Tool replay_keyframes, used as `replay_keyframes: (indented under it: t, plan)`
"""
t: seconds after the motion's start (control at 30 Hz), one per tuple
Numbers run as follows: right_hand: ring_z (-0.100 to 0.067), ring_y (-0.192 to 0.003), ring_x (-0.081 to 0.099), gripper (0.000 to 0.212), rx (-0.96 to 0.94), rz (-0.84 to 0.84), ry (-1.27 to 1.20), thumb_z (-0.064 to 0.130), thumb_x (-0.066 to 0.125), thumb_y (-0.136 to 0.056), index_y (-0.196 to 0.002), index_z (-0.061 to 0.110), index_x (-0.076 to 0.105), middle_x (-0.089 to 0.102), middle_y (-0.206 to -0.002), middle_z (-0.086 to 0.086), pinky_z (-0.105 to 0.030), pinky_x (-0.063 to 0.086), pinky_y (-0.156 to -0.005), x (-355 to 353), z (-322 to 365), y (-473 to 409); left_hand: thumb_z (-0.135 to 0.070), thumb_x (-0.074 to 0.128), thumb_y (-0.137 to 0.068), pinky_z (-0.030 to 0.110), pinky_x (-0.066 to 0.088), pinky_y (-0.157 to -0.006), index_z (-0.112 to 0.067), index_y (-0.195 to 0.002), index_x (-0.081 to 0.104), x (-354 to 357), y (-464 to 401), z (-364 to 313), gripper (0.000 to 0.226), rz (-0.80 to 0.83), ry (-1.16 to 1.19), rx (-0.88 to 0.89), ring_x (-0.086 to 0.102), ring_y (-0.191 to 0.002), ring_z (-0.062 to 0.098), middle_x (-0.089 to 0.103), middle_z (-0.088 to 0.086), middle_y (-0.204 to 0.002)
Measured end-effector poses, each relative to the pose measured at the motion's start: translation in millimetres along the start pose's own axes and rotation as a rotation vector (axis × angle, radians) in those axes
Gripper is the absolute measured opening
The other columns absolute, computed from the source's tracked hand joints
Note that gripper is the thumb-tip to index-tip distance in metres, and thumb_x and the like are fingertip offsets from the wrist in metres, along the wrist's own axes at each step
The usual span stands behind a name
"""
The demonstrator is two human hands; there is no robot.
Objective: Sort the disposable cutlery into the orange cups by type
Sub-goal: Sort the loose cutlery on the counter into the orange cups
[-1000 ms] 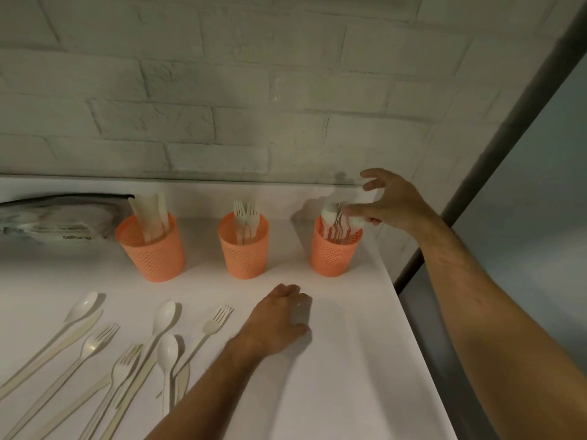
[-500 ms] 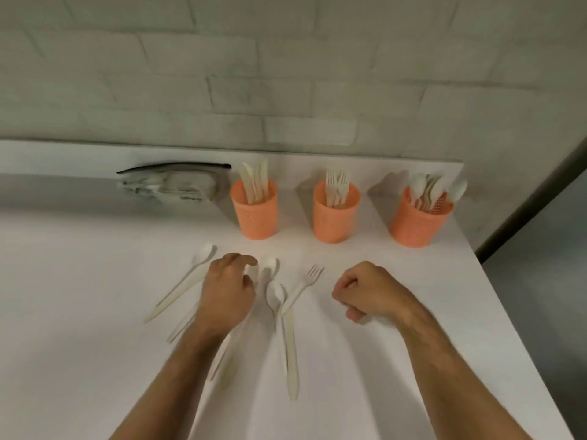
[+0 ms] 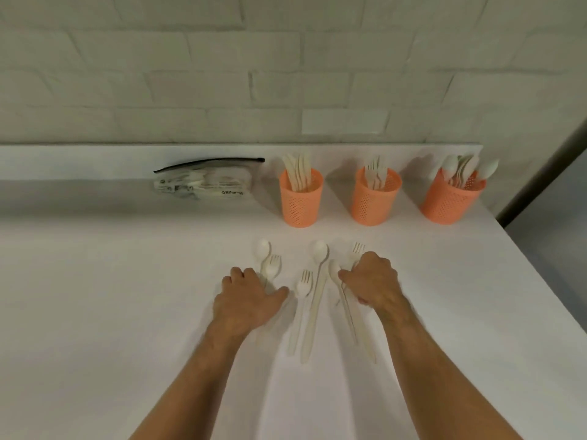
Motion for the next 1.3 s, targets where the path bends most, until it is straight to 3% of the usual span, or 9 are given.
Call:
replay_keyframes:
  t: [0.13,0.23,0.47,0.57,0.67,0.8,0.97,1.1,1.3]
  plan:
    - [-0.021,-0.055,0.066,0.012,0.062,-0.019,-0.185,0.012,0.059,-0.077,-0.071,0.003,0.065,0.069,-0.067,-0.010,-0.026,0.052,-0.052,-13,-4,3,-0.080,0.050,-0.072,0.041,0.043,-0.094,-0.009,-0.138,0.037,12,16,-23,0.097,0.041,-0.022,0.070,0.036,-0.127,0.025,0.036,0.007,-0.139]
    - [-0.017,-0.048,0.058,0.019,0.045,-0.082,-0.273,0.005,0.056,-0.077,-0.058,0.006,0.059,0.061,-0.053,-0.008,-0.028,0.051,-0.055,-26,-8,10,-0.081,0.053,-0.068,0.039,0.044,-0.092,-0.008,-0.135,0.037,16,20,-37,0.100,0.047,-0.049,0.117,0.037,-0.123,0.024,0.036,0.005,-0.133]
    - [-0.030,-0.074,0.072,0.015,0.099,-0.113,-0.236,0.007,0.058,-0.077,-0.081,0.003,0.072,0.074,-0.079,-0.014,-0.044,0.061,-0.076,-28,-35,27,-0.063,0.066,-0.070,0.033,0.045,-0.082,-0.004,-0.136,0.032,24,20,-57,0.096,0.044,-0.057,0.189,0.036,-0.121,0.024,0.033,0.006,-0.130]
    - [-0.023,-0.063,0.064,0.016,0.127,-0.053,-0.160,0.021,0.064,-0.076,-0.071,0.005,0.062,0.068,-0.071,-0.010,-0.040,0.058,-0.068,-23,-43,37,-0.053,0.067,-0.073,0.030,0.041,-0.073,-0.004,-0.130,0.037,24,17,-62,0.082,0.030,-0.039,0.202,0.038,-0.114,0.023,0.035,0.007,-0.124]
    - [-0.020,-0.072,0.064,0.045,0.133,0.057,-0.023,0.048,0.077,-0.067,-0.083,0.010,0.059,0.065,-0.082,-0.002,-0.028,0.048,-0.057,-11,-36,49,-0.049,0.069,-0.072,0.030,0.039,-0.072,-0.003,-0.128,0.039,24,12,-68,0.078,0.014,-0.030,0.200,0.039,-0.112,0.024,0.036,0.008,-0.123]
    - [-0.019,-0.076,0.060,0.040,0.101,0.047,0.111,0.029,0.085,-0.066,-0.083,0.014,0.051,0.060,-0.084,-0.001,-0.027,0.050,-0.060,-1,-20,55,-0.038,0.070,-0.077,0.030,0.042,-0.073,-0.002,-0.127,0.042,23,6,-80,0.067,0.001,-0.039,0.181,0.042,-0.112,0.026,0.040,0.011,-0.122]
    - [-0.024,-0.076,0.067,0.028,0.105,0.041,0.062,0.022,0.079,-0.070,-0.091,0.007,0.066,0.068,-0.084,-0.005,-0.026,0.047,-0.058,5,-19,50,-0.018,0.063,-0.084,0.032,0.048,-0.085,-0.002,-0.125,0.043,25,-5,-90,0.048,-0.019,-0.031,0.182,0.050,-0.115,0.029,0.046,0.015,-0.125]
    - [-0.026,-0.075,0.061,0.021,0.074,-0.003,0.091,0.017,0.073,-0.077,-0.081,0.010,0.054,0.060,-0.083,-0.005,-0.027,0.043,-0.058,6,-11,50,-0.013,0.062,-0.086,0.032,0.049,-0.088,-0.002,-0.123,0.043,28,-10,-96,0.043,-0.033,-0.054,0.198,0.055,-0.114,0.029,0.053,0.015,-0.124]
    - [-0.027,-0.110,0.062,0.041,0.026,0.041,0.154,0.027,0.070,-0.088,-0.121,0.008,0.054,0.061,-0.121,-0.010,-0.028,0.045,-0.076,8,-2,52,-0.020,0.062,-0.088,0.034,0.050,-0.089,-0.006,-0.123,0.050,33,-13,-97,0.039,-0.030,-0.113,0.150,0.054,-0.115,0.026,0.055,0.011,-0.123]
Point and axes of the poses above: each hand's wrist, its own y-axis away from the middle knuckle, its own x-axis out of the palm, z = x × y, the point moved 7 cm from there along -y, towards the middle knuckle
